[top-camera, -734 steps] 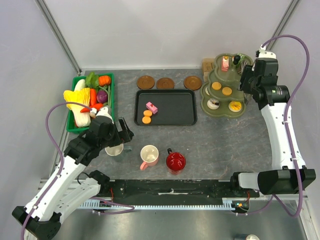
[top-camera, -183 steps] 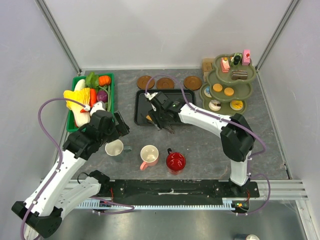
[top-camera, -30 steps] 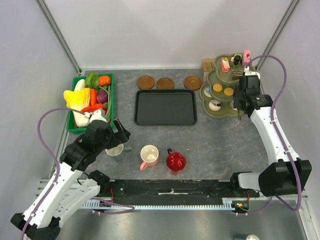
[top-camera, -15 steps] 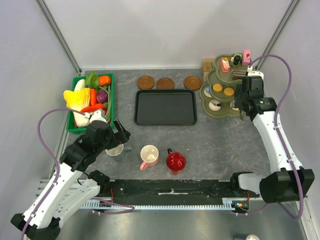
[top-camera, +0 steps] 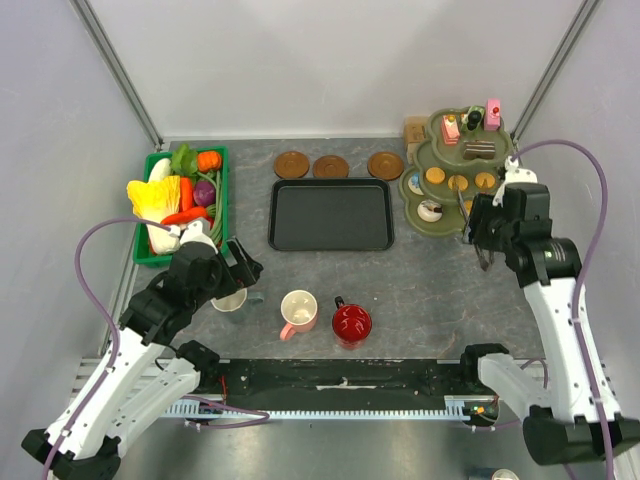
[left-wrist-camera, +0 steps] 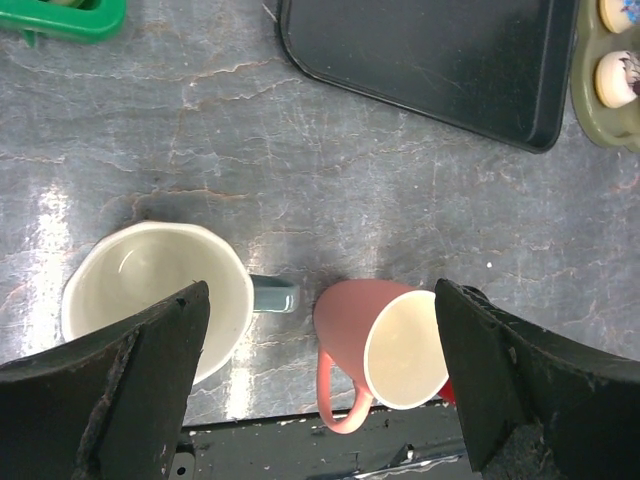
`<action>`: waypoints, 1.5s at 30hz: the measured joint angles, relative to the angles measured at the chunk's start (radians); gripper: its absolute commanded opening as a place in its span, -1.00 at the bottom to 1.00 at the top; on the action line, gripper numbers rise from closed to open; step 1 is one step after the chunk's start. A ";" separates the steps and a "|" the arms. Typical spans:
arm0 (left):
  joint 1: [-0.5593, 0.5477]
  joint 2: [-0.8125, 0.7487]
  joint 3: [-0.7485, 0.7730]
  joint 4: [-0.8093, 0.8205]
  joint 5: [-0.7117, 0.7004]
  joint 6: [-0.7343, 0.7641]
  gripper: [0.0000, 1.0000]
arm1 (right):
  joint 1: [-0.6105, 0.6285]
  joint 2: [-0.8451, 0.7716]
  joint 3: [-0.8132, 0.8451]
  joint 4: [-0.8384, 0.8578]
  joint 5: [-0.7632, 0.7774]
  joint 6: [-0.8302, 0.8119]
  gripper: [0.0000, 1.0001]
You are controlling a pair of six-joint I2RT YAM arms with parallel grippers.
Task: Serve the afternoon tea
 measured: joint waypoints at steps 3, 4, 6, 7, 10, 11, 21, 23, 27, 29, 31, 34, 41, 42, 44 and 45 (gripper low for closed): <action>0.000 -0.002 -0.010 0.018 0.025 0.000 0.99 | 0.000 -0.090 -0.043 -0.017 -0.107 0.002 0.22; 0.000 -0.002 -0.014 0.025 0.036 0.000 0.99 | 0.000 -0.113 -0.058 -0.017 -0.145 0.004 0.22; 0.000 -0.002 -0.024 0.040 0.059 0.003 0.99 | 0.000 -0.148 -0.102 -0.012 -0.227 0.011 0.22; 0.000 -0.002 -0.028 0.046 0.069 0.003 0.99 | 0.000 -0.162 -0.129 -0.001 -0.272 0.016 0.21; 0.000 -0.002 -0.032 0.055 0.084 0.004 0.99 | 0.000 -0.177 -0.237 0.042 -0.400 0.040 0.18; 0.000 -0.002 -0.034 0.061 0.092 0.004 0.99 | 0.000 -0.174 -0.266 0.057 -0.431 0.048 0.17; 0.000 -0.004 -0.095 0.093 0.104 0.003 0.99 | 0.085 -0.077 -0.451 0.142 -0.416 0.113 0.16; 0.000 -0.003 -0.098 0.098 0.105 0.003 0.99 | 0.135 -0.067 -0.469 0.166 -0.369 0.131 0.17; 0.000 0.002 -0.100 0.107 0.105 0.003 0.99 | 0.253 -0.029 -0.508 0.212 -0.238 0.185 0.19; 0.000 0.005 -0.100 0.107 0.107 0.003 0.99 | 0.292 -0.012 -0.532 0.237 -0.183 0.217 0.20; 0.000 0.005 -0.102 0.109 0.113 0.003 0.99 | 0.315 0.000 -0.558 0.257 -0.134 0.250 0.21; 0.000 0.002 -0.112 0.115 0.122 0.003 0.99 | 0.338 0.008 -0.596 0.287 -0.071 0.287 0.32; 0.000 -0.010 -0.122 0.117 0.126 0.002 0.99 | 0.349 0.021 -0.642 0.332 -0.027 0.322 0.96; 0.000 -0.011 -0.122 0.117 0.126 0.002 0.99 | 0.349 0.020 -0.645 0.338 -0.027 0.324 0.96; 0.000 -0.014 -0.122 0.116 0.126 0.002 0.99 | 0.349 0.018 -0.649 0.347 -0.026 0.324 0.96; 0.000 -0.015 -0.122 0.116 0.126 0.002 0.99 | 0.349 0.014 -0.650 0.351 -0.026 0.324 0.96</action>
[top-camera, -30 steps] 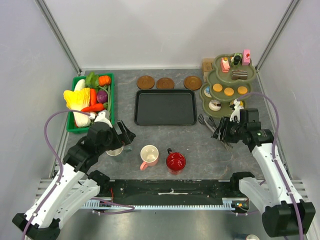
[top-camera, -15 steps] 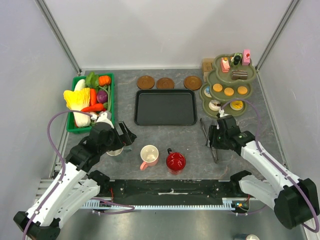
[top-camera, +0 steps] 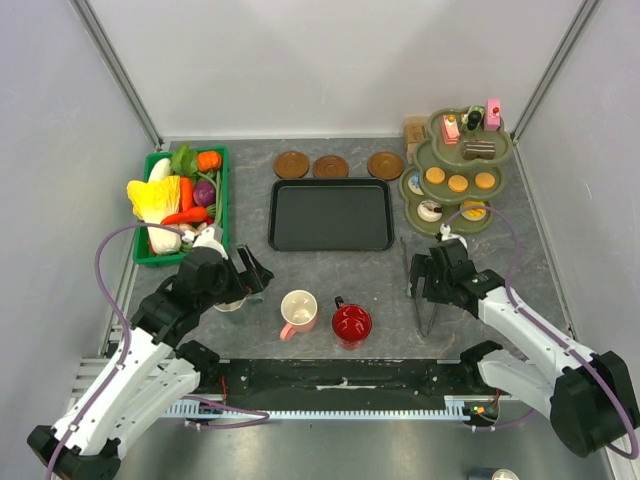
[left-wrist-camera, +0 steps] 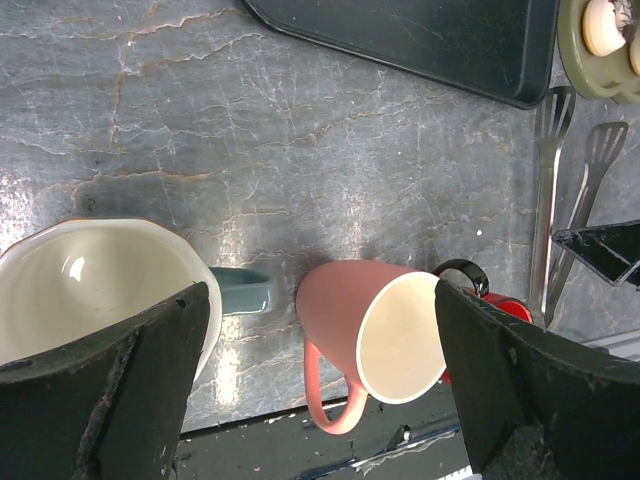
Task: Serve the afternoon tea
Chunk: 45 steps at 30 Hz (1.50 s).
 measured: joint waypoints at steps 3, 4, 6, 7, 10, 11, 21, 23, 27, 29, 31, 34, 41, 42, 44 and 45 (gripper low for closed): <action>0.000 -0.005 0.000 -0.008 0.000 0.000 0.99 | 0.000 -0.025 0.000 0.005 0.000 0.000 0.96; 0.000 -0.006 0.000 -0.014 0.000 0.000 0.99 | 0.000 -0.038 0.000 0.006 0.000 -0.001 0.96; 0.000 -0.010 0.000 -0.026 0.000 0.000 0.99 | 0.000 -0.070 0.003 0.006 0.002 -0.007 0.96; 0.000 -0.012 0.002 -0.034 0.000 0.000 0.99 | 0.000 -0.089 0.010 0.004 0.005 -0.012 0.96; 0.000 -0.018 0.015 -0.056 0.000 0.000 0.99 | 0.000 -0.147 0.055 0.000 0.021 -0.034 0.96; 0.000 -0.021 0.021 -0.062 0.000 0.000 0.99 | 0.000 -0.163 0.072 0.002 0.027 -0.037 0.96; 0.000 -0.045 0.117 -0.107 -0.005 0.000 0.99 | 0.000 -0.316 0.209 0.050 0.196 -0.074 0.96; 0.000 -0.039 0.142 -0.108 -0.005 0.000 0.99 | 0.000 -0.343 0.209 0.055 0.192 -0.106 0.96; 0.000 -0.024 0.164 -0.108 -0.005 0.000 0.99 | 0.000 -0.387 0.197 0.095 0.008 -0.183 0.96; 0.000 -0.015 0.165 -0.110 -0.004 0.000 0.99 | 0.000 -0.394 0.186 0.135 -0.192 -0.228 0.96; 0.000 -0.005 0.165 -0.116 0.001 0.000 0.99 | 0.003 -0.372 0.184 0.166 -0.379 -0.266 0.96; 0.000 0.013 0.165 -0.125 0.028 0.001 0.97 | 0.006 -0.333 0.184 0.188 -0.505 -0.299 0.96; -0.006 0.106 0.137 -0.066 0.255 0.026 0.92 | 0.009 -0.145 0.184 0.248 -0.615 -0.323 0.94; -0.013 0.122 0.135 -0.061 0.276 0.029 0.92 | 0.011 -0.098 0.184 0.248 -0.615 -0.323 0.94; -0.033 0.146 0.130 -0.053 0.304 0.035 0.90 | 0.011 -0.049 0.182 0.243 -0.610 -0.323 0.96; -0.043 0.151 0.126 -0.053 0.313 0.036 0.89 | 0.011 -0.039 0.179 0.242 -0.605 -0.323 0.96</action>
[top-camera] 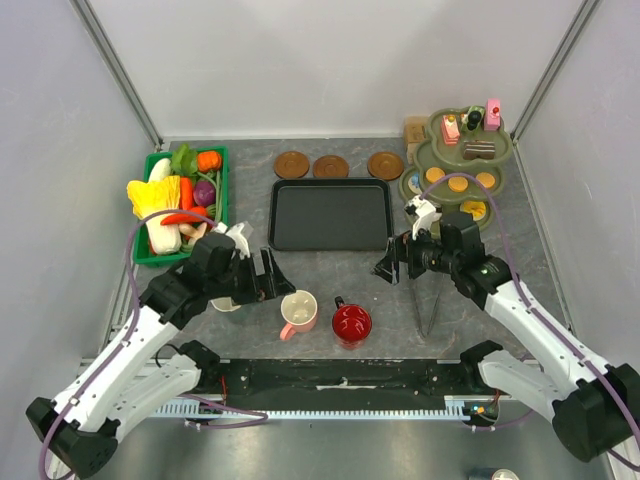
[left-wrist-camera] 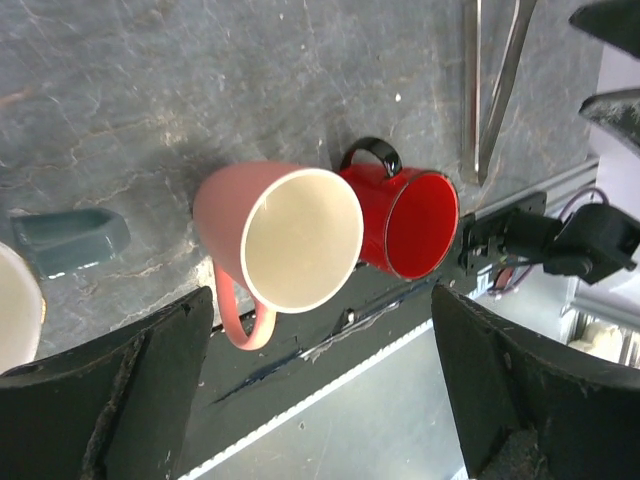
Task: Serve the afternoon tea
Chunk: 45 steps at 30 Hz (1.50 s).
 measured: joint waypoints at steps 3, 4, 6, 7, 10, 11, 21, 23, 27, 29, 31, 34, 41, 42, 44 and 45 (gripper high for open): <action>-0.036 -0.005 -0.017 -0.002 0.005 0.003 0.90 | 0.000 -0.016 -0.009 0.006 0.003 0.000 0.96; -0.047 -0.008 -0.023 -0.003 0.005 0.003 0.89 | 0.000 -0.026 -0.011 0.011 0.003 0.001 0.96; -0.076 -0.018 -0.040 -0.006 0.008 0.003 0.86 | 0.000 -0.050 -0.018 0.023 0.002 0.001 0.96; -0.089 -0.021 -0.047 -0.008 0.007 0.003 0.84 | 0.000 -0.061 -0.019 0.029 0.002 0.002 0.96; -0.144 -0.017 -0.075 -0.027 -0.002 0.002 0.81 | 0.000 -0.069 -0.019 0.039 0.004 0.004 0.96; -0.162 -0.015 -0.081 -0.031 -0.003 0.002 0.80 | 0.000 -0.069 -0.020 0.039 0.010 0.006 0.96; -0.368 0.078 -0.150 -0.023 -0.108 -0.042 0.73 | 0.000 -0.072 -0.040 0.031 0.091 0.019 0.96; -0.387 0.106 -0.150 -0.008 -0.137 -0.042 0.69 | 0.000 -0.076 -0.040 0.029 0.103 0.019 0.96; -0.394 0.172 -0.150 0.014 -0.188 -0.042 0.60 | 0.000 -0.081 -0.040 0.027 0.116 0.019 0.96; -0.397 0.196 -0.150 0.023 -0.196 -0.042 0.55 | 0.000 -0.083 -0.040 0.026 0.126 0.019 0.96; -0.402 0.201 -0.150 0.034 -0.204 -0.042 0.42 | 0.000 -0.083 -0.040 0.026 0.132 0.019 0.96; -0.414 0.197 -0.153 0.064 -0.206 -0.042 0.28 | 0.000 -0.084 -0.043 0.025 0.142 0.019 0.96; -0.441 0.197 -0.184 0.139 -0.206 -0.043 -0.16 | 0.000 -0.097 -0.045 0.007 0.164 0.019 0.96; -0.444 0.201 -0.184 0.143 -0.210 -0.044 -0.26 | 0.000 -0.100 -0.045 0.005 0.169 0.019 0.96; -0.451 0.211 -0.184 0.150 -0.225 -0.048 -0.51 | 0.000 -0.105 -0.045 0.003 0.175 0.019 0.96; -0.454 0.214 -0.184 0.151 -0.237 -0.051 -0.70 | 0.000 -0.107 -0.045 0.003 0.177 0.019 0.96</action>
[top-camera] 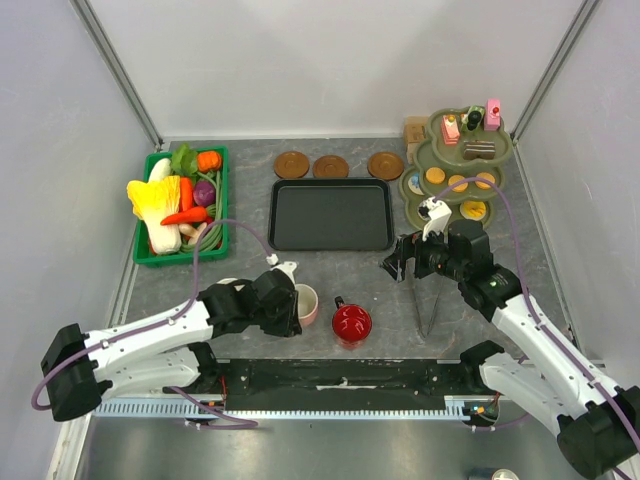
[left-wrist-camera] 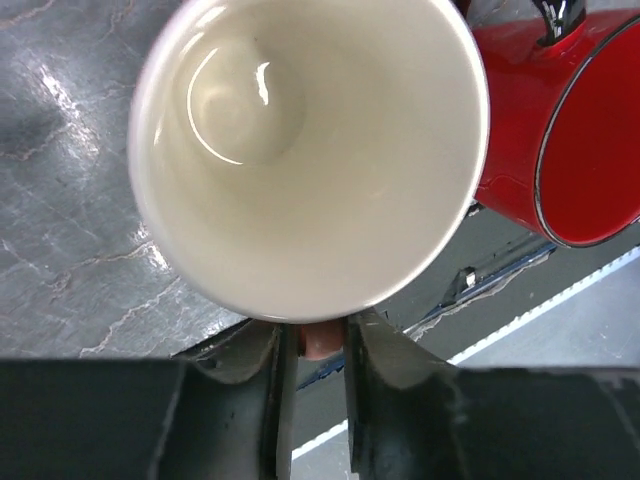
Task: Serve the afternoon tea
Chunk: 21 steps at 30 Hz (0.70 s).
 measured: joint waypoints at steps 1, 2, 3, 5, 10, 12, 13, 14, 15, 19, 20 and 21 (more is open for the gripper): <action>-0.004 0.002 0.000 0.004 -0.012 -0.005 -0.89 | 0.000 -0.002 0.000 0.000 0.002 0.000 0.96; -0.009 0.002 0.002 0.007 -0.031 -0.009 -0.96 | 0.000 -0.002 0.000 0.000 0.005 0.000 0.96; -0.012 0.002 0.006 0.005 -0.047 -0.014 -0.96 | 0.000 -0.003 0.000 -0.001 0.009 0.000 0.96; -0.014 0.002 0.014 -0.010 -0.082 -0.019 -0.96 | 0.000 -0.002 0.000 -0.005 0.020 0.000 0.96; -0.018 0.002 0.067 -0.093 -0.165 -0.021 -0.96 | 0.000 -0.003 -0.001 -0.010 0.034 0.000 0.96; -0.019 0.004 0.104 -0.117 -0.191 -0.021 -0.96 | 0.000 -0.003 -0.001 -0.010 0.043 0.000 0.96; -0.020 0.010 0.139 -0.134 -0.211 -0.020 -0.96 | 0.000 -0.004 -0.002 -0.011 0.051 0.001 0.96; -0.020 0.018 0.169 -0.144 -0.228 -0.018 -0.96 | 0.000 -0.005 -0.001 -0.011 0.061 0.001 0.96; -0.020 0.031 0.206 -0.150 -0.252 -0.017 -0.96 | 0.000 -0.007 -0.002 -0.013 0.070 0.002 0.96; -0.003 0.137 0.389 -0.174 -0.343 0.006 -0.96 | 0.000 -0.027 -0.002 -0.014 0.147 0.016 0.96; 0.014 0.173 0.439 -0.169 -0.349 0.022 -0.96 | 0.000 -0.037 -0.002 -0.015 0.169 0.021 0.96; 0.038 0.209 0.484 -0.161 -0.346 0.041 -0.96 | 0.000 -0.045 -0.002 -0.014 0.183 0.026 0.96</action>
